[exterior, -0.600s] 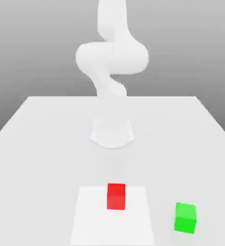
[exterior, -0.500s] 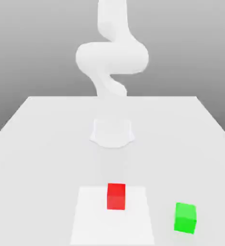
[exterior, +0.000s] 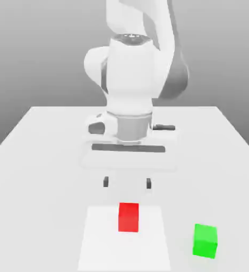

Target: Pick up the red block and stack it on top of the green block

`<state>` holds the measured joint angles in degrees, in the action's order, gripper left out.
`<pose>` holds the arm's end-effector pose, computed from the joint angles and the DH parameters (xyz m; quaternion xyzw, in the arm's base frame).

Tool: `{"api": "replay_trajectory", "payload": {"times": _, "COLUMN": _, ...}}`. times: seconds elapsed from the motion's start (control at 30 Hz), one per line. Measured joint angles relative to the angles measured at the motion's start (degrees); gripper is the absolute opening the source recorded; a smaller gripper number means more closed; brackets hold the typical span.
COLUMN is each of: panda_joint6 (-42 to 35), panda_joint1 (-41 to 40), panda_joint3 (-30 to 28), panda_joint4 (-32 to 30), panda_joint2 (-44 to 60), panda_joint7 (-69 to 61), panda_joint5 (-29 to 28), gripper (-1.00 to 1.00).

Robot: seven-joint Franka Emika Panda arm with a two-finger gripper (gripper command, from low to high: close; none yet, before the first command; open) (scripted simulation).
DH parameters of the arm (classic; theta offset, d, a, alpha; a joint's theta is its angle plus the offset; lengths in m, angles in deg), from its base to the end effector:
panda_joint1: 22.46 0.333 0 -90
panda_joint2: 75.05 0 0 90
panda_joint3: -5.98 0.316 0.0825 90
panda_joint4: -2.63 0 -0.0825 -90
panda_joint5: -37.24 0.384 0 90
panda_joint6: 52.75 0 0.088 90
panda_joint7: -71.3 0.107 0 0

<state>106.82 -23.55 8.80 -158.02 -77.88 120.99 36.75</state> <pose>0.3792 0.0116 0.2240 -0.9152 0.4027 -0.0149 0.0041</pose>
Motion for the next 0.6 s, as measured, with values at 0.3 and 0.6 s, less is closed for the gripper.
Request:
{"api": "replay_trajectory", "payload": {"times": 0.3, "panda_joint6": 13.03, "panda_joint1": -0.66, "panda_joint3": -0.3, "panda_joint4": 0.84, "panda_joint2": 15.63, "panda_joint7": 2.7, "panda_joint5": -3.52, "gripper": -1.0}}
{"api": "replay_trajectory", "payload": {"times": 0.6, "panda_joint6": 8.67, "panda_joint1": -1.46, "panda_joint3": 0.99, "panda_joint4": 0.12, "panda_joint2": 10.48, "panda_joint7": 1.47, "panda_joint5": -1.72, "gripper": -1.0}}
